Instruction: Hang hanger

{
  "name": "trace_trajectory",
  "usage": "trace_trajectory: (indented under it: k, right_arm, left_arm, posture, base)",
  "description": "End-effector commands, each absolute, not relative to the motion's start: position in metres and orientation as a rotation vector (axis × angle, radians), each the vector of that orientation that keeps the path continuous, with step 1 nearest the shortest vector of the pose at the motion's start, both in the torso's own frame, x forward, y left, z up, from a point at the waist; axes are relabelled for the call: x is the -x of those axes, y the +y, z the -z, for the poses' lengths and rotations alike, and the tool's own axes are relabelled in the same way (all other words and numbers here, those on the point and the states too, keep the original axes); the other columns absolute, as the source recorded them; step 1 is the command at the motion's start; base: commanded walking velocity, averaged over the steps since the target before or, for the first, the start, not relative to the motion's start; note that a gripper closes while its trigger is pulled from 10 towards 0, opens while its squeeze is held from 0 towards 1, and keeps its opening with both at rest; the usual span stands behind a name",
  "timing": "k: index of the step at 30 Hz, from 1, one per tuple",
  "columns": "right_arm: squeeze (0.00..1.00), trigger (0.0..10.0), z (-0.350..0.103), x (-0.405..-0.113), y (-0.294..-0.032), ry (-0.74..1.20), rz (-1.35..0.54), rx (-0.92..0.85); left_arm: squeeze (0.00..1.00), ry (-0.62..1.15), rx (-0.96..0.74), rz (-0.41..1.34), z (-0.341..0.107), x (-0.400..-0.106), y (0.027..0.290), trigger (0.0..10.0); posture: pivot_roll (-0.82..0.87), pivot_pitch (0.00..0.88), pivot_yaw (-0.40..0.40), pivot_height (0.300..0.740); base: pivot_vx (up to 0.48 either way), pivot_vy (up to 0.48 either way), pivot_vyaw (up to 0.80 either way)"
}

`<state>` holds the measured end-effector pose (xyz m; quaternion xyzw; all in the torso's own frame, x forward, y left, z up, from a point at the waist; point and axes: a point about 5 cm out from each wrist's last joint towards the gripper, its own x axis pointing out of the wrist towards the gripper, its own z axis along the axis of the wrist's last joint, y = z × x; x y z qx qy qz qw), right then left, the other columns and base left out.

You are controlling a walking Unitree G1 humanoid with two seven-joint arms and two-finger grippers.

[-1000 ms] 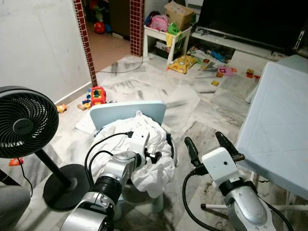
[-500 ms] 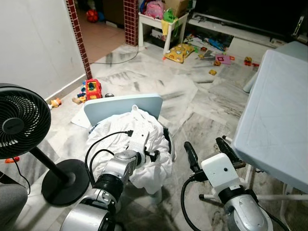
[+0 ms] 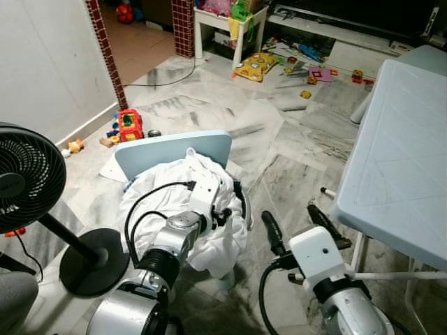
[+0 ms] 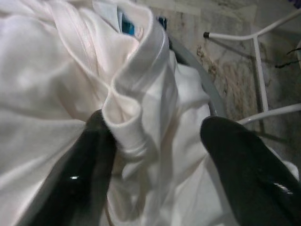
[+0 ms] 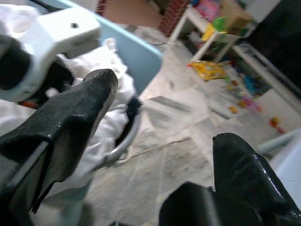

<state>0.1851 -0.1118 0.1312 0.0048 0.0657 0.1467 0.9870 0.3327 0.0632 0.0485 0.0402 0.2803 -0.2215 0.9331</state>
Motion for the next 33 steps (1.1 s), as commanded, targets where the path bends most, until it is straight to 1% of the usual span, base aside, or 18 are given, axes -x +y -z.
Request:
trace_trajectory:
  k: [1,7,11,12,15,20,21,25,26,27,29,33]
  right_arm:
    - [0.0,10.0,-0.131,-0.183,-0.111,0.145,-0.318,-0.018]
    - [0.0,10.0,-0.13,-0.184,-0.111,0.154,-0.345,0.011]
    - [0.0,10.0,-0.132,-0.188,-0.112,0.133,-0.326,0.077]
    - [0.0,10.0,-0.131,-0.19,-0.112,0.129,-0.328,0.101]
    - [0.0,10.0,-0.132,-0.191,-0.114,0.121,-0.329,0.089]
    - [0.0,10.0,-0.133,-0.194,-0.115,0.106,-0.345,0.129]
    - [0.0,10.0,-0.133,-0.194,-0.115,0.112,-0.346,0.129]
    - [0.0,10.0,-0.135,-0.195,-0.114,0.104,-0.361,0.138]
    - [0.0,10.0,-0.135,-0.196,-0.114,0.105,-0.365,0.136]
    - [0.0,10.0,-0.135,-0.195,-0.112,0.107,-0.375,0.125]
    - [0.0,10.0,-0.135,-0.195,-0.111,0.107,-0.387,0.111]
    - [0.0,10.0,-0.135,-0.195,-0.11,0.108,-0.397,0.112]
  left_arm:
    - [0.0,0.582,-0.088,0.453,-0.046,-0.331,0.061,0.0]
    - [0.0,0.579,-0.095,0.461,-0.047,-0.331,0.059,0.0]
    - [0.0,0.581,-0.102,0.471,-0.047,-0.331,0.06,0.0]
    - [0.0,0.572,-0.127,0.483,-0.047,-0.331,0.06,0.0]
    - [0.0,0.558,-0.166,0.498,-0.047,-0.331,0.062,0.0]
    - [0.0,0.558,-0.201,0.505,-0.045,-0.329,0.064,0.0]
    - [0.0,0.575,-0.213,0.502,-0.042,-0.327,0.065,10.0]
    - [0.0,0.596,-0.201,0.494,-0.04,-0.325,0.064,10.0]
    - [0.22,0.598,-0.191,0.488,-0.04,-0.325,0.063,10.0]
    - [1.0,0.599,-0.185,0.488,-0.04,-0.325,0.062,10.0]
    - [1.0,0.6,-0.17,0.497,-0.04,-0.324,0.06,10.0]
    - [1.0,0.605,-0.204,0.473,-0.039,-0.325,0.06,10.0]
  posture:
    - [-0.08,0.135,-0.043,0.74]
    - [-0.07,0.126,-0.046,0.74]
    - [-0.07,0.116,-0.049,0.74]
    - [-0.07,0.112,-0.05,0.74]
    - [-0.07,0.108,-0.05,0.74]
    - [-0.06,0.104,-0.055,0.74]
    - [-0.06,0.102,-0.058,0.74]
    - [-0.06,0.1,-0.061,0.74]
    - [-0.06,0.099,-0.061,0.74]
    - [-0.06,0.099,-0.061,0.74]
    - [-0.06,0.097,-0.061,0.74]
    - [-0.06,0.093,-0.06,0.74]
  base:
    - [0.0,0.0,0.0]
    - [0.0,0.0,0.0]
    - [0.0,0.0,0.0]
    - [0.0,0.0,0.0]
    - [0.0,0.0,0.0]
    - [0.0,0.0,0.0]
    - [0.0,0.0,0.0]
    - [0.0,0.0,0.0]
    - [0.0,0.0,0.0]
    - [0.0,0.0,0.0]
    - [0.0,0.0,0.0]
    - [0.0,0.0,0.0]
